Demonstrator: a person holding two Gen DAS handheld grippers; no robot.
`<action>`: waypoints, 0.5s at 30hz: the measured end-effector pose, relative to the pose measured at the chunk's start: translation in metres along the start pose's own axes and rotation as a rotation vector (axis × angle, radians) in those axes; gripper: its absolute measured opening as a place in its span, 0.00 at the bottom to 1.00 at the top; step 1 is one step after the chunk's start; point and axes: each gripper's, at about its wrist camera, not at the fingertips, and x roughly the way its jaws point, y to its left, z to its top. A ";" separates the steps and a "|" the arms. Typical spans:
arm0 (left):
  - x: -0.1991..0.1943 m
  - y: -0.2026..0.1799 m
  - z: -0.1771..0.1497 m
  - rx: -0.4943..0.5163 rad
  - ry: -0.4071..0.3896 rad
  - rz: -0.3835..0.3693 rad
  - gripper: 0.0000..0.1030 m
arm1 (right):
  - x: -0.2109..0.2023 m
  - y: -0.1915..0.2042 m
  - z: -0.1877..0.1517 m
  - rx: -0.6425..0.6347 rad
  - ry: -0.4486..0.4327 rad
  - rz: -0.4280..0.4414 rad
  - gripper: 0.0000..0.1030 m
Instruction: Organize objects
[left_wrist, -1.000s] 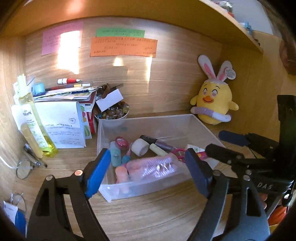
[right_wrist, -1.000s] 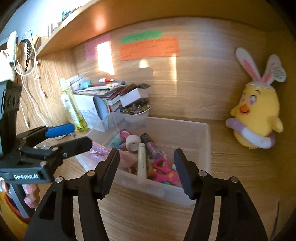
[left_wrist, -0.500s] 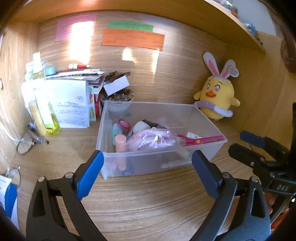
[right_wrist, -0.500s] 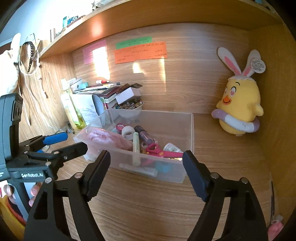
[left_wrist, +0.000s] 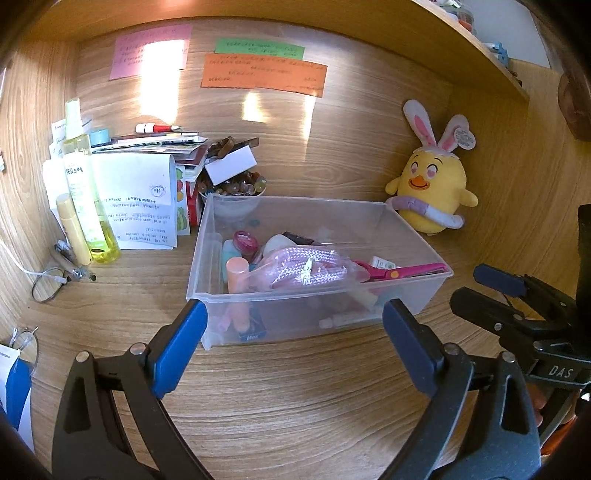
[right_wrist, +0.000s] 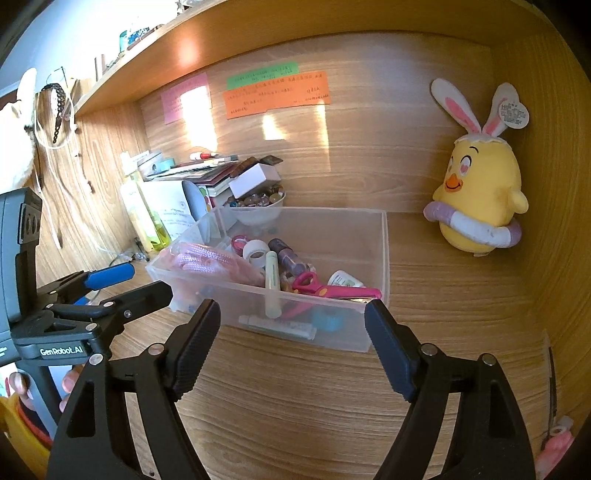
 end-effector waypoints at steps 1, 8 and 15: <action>0.000 0.000 0.000 0.001 0.000 0.000 0.94 | 0.000 0.001 0.000 0.000 0.000 -0.001 0.76; 0.001 0.000 0.000 -0.003 0.000 -0.006 0.94 | 0.002 0.001 0.000 0.002 0.006 0.002 0.76; 0.001 -0.001 0.000 0.000 0.002 -0.007 0.94 | 0.002 0.001 -0.001 0.005 0.011 0.003 0.76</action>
